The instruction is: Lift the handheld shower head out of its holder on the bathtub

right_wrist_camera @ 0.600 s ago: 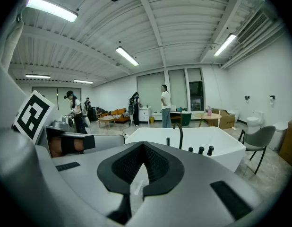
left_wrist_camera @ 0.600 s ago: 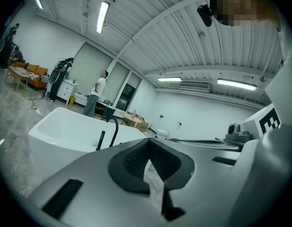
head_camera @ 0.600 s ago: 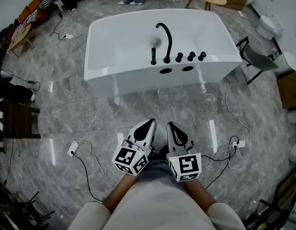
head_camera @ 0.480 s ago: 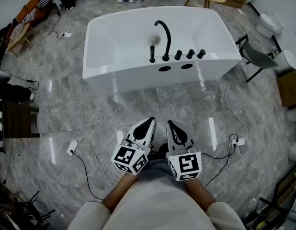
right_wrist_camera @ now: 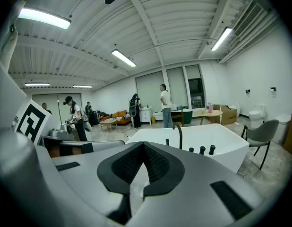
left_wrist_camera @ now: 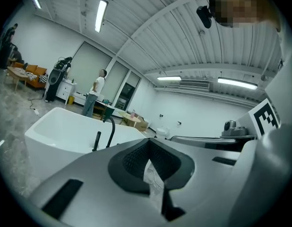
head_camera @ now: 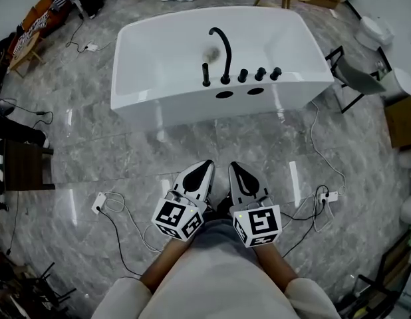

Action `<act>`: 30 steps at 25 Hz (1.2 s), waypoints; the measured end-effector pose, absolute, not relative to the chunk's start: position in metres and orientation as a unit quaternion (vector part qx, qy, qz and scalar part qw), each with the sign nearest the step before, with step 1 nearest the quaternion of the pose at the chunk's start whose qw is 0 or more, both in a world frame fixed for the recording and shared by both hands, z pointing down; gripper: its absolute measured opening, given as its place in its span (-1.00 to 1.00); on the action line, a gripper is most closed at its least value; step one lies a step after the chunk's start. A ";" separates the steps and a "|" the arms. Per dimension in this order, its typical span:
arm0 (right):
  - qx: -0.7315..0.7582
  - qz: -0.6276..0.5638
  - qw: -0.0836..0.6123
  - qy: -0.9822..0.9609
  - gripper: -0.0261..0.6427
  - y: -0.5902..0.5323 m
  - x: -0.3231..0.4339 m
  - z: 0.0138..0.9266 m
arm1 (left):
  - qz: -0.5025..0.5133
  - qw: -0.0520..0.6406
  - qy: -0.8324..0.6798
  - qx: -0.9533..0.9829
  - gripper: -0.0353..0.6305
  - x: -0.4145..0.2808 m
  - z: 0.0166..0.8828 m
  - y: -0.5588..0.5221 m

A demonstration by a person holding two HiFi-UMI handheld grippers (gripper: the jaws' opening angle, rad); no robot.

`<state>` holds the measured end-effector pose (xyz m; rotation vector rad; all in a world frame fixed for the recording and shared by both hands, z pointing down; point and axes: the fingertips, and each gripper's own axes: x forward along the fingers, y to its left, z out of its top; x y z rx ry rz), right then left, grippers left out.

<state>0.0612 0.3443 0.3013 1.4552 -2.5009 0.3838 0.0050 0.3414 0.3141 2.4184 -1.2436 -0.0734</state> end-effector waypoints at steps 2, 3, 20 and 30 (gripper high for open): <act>0.485 0.134 0.105 -0.858 -0.87 0.340 0.064 0.300 | -0.023 0.206 -0.447 0.870 -0.88 0.012 0.312 0.338; 0.479 0.134 0.102 -0.862 -0.87 0.338 0.064 0.299 | -0.023 0.205 -0.448 0.870 -0.88 0.015 0.312 0.337; 0.434 0.137 0.086 -0.886 -0.86 0.300 0.096 0.300 | -0.021 0.191 -0.481 0.856 -0.88 0.055 0.308 0.303; 0.423 0.142 0.093 -0.890 -0.86 0.289 0.120 0.307 | -0.017 0.193 -0.489 0.851 -0.88 0.085 0.312 0.295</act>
